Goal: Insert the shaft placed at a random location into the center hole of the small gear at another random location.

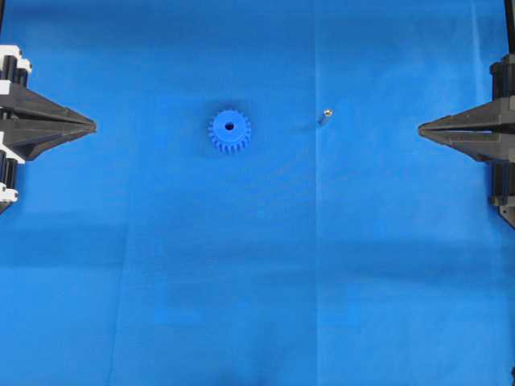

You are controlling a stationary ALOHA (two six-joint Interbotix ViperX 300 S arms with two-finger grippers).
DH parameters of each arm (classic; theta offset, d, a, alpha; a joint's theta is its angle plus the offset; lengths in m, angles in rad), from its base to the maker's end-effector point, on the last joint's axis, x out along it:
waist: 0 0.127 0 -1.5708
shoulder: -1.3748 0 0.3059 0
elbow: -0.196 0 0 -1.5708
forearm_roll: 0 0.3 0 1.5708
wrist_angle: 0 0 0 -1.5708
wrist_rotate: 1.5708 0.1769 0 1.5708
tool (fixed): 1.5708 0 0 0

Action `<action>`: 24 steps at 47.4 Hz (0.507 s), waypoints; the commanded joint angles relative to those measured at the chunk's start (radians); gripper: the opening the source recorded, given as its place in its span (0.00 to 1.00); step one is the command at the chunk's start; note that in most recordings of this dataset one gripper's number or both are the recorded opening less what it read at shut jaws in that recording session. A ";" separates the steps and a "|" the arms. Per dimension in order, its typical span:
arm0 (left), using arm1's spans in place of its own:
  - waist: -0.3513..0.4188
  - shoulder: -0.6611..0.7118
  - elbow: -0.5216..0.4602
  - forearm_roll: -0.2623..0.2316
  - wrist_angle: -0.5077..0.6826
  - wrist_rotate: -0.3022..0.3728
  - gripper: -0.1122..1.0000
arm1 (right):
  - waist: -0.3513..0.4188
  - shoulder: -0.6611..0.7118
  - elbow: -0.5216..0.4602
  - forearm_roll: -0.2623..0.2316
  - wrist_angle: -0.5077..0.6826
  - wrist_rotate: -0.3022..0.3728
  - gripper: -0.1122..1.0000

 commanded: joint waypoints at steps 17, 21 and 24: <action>-0.003 -0.008 -0.018 0.002 0.023 -0.005 0.10 | -0.067 0.117 -0.044 0.000 0.032 -0.005 0.05; -0.002 -0.009 -0.018 0.002 0.025 -0.005 0.10 | -0.095 0.150 -0.041 0.002 0.014 0.002 0.05; -0.002 -0.009 -0.018 0.002 0.026 -0.005 0.10 | -0.117 0.178 -0.040 0.003 -0.005 0.002 0.07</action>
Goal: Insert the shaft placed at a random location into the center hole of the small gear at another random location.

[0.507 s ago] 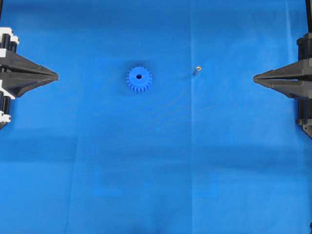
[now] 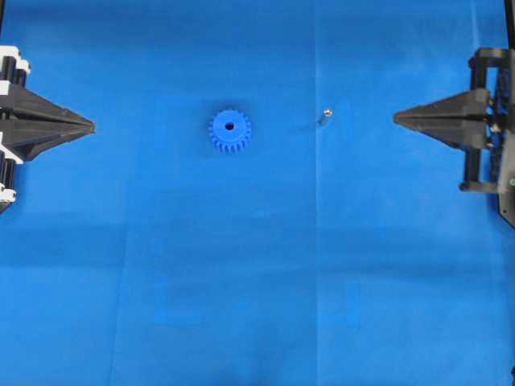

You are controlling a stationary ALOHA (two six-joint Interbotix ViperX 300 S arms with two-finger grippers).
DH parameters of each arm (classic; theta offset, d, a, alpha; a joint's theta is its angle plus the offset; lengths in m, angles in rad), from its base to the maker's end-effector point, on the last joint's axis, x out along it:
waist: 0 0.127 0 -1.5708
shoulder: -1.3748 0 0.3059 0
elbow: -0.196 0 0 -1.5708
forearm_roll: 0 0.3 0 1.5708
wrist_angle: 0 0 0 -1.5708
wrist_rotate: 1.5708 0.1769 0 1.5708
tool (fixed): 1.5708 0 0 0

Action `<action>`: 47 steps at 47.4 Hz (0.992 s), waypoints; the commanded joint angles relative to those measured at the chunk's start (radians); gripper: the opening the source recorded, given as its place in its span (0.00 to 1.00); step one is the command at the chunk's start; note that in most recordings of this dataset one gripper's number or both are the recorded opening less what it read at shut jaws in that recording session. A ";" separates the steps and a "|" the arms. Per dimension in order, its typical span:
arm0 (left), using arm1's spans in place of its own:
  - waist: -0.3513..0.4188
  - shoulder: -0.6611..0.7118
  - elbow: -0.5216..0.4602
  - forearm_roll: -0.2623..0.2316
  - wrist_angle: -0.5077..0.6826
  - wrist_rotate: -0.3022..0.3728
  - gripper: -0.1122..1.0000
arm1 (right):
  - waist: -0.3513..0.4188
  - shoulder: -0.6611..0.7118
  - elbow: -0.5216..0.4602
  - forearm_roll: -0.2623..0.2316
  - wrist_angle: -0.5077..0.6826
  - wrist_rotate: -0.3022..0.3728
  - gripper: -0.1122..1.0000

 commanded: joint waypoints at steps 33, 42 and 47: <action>-0.002 0.005 -0.012 0.002 0.002 -0.002 0.10 | -0.147 0.638 -0.063 0.091 -0.362 0.009 0.75; -0.002 0.008 -0.009 0.002 0.002 -0.003 0.10 | -0.149 0.741 -0.078 0.130 -0.433 0.009 0.75; -0.002 0.008 -0.011 0.002 0.002 -0.002 0.10 | -0.149 0.790 -0.083 0.152 -0.446 0.009 0.75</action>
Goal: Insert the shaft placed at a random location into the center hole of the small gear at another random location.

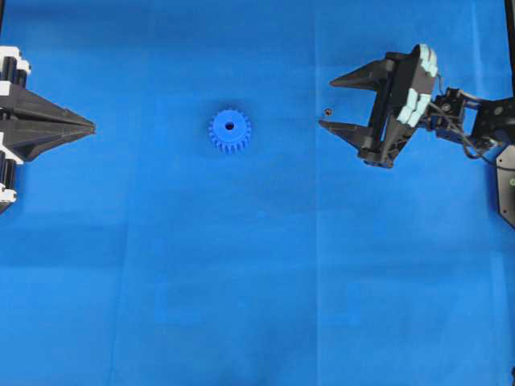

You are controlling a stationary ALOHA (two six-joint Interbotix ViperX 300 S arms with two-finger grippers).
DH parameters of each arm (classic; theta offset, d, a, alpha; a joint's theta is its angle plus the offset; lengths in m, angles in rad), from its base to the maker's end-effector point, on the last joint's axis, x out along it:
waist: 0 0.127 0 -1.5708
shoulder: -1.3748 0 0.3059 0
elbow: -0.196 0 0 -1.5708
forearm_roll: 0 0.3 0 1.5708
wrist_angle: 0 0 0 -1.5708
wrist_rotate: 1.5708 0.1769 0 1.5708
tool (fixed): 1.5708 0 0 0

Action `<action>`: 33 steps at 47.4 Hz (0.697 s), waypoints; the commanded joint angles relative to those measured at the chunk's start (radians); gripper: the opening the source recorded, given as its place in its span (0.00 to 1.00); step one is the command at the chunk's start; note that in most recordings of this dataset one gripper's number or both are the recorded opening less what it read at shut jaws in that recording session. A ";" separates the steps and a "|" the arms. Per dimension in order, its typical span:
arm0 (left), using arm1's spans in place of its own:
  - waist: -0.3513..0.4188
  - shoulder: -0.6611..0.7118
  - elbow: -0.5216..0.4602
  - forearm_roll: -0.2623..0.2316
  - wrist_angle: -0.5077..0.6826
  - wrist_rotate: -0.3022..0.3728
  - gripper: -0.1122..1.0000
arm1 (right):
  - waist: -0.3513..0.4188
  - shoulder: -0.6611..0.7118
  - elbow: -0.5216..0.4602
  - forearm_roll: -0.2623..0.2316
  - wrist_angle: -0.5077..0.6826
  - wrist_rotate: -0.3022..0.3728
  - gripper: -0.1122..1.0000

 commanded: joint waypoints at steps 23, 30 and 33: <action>0.000 0.006 -0.008 0.000 0.000 0.000 0.10 | -0.002 0.115 -0.032 0.020 -0.046 0.017 0.74; 0.002 0.006 -0.008 0.002 0.002 0.000 0.10 | 0.000 0.115 -0.032 0.020 -0.046 0.017 0.62; 0.005 0.009 -0.008 0.002 0.002 0.000 0.10 | 0.005 0.115 -0.034 0.020 -0.044 0.017 0.47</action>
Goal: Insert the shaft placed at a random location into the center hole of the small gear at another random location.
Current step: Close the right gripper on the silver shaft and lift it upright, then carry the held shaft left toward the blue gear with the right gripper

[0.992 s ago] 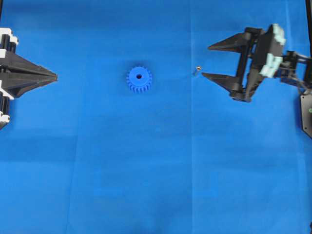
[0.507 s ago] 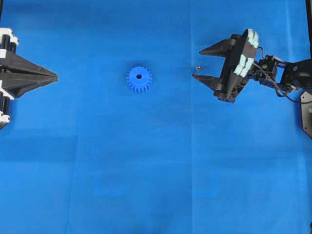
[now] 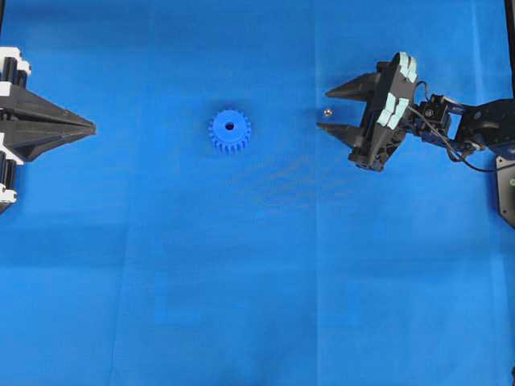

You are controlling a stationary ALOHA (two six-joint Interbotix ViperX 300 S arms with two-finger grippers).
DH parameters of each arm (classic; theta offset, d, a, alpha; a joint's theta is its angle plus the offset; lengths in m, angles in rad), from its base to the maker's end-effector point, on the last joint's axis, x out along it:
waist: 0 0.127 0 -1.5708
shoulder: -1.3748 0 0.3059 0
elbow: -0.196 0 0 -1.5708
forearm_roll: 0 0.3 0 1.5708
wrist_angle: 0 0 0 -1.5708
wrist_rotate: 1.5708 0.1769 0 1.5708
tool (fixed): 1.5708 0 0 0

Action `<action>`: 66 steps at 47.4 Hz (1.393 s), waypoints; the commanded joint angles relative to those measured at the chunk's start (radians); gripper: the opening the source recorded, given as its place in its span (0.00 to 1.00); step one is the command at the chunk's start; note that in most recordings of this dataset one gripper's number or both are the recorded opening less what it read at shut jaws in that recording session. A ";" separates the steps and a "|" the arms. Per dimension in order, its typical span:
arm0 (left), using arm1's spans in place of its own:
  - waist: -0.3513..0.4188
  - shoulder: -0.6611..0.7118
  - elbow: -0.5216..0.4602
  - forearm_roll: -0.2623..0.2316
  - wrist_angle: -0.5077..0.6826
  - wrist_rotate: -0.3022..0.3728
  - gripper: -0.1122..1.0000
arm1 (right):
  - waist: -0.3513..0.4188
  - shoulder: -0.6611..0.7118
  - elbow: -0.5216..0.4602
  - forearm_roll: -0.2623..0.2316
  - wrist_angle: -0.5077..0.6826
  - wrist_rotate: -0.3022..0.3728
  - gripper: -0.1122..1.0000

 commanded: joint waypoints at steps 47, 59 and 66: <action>0.008 0.009 -0.008 0.002 0.020 -0.028 0.10 | 0.008 -0.337 -0.044 -0.002 0.279 -0.020 0.13; 0.008 0.012 -0.008 0.002 0.020 -0.029 0.10 | 0.008 -0.357 -0.048 -0.002 0.307 -0.026 0.13; 0.008 0.012 -0.008 0.002 0.020 -0.029 0.10 | 0.008 -0.353 -0.055 -0.002 0.307 -0.026 0.13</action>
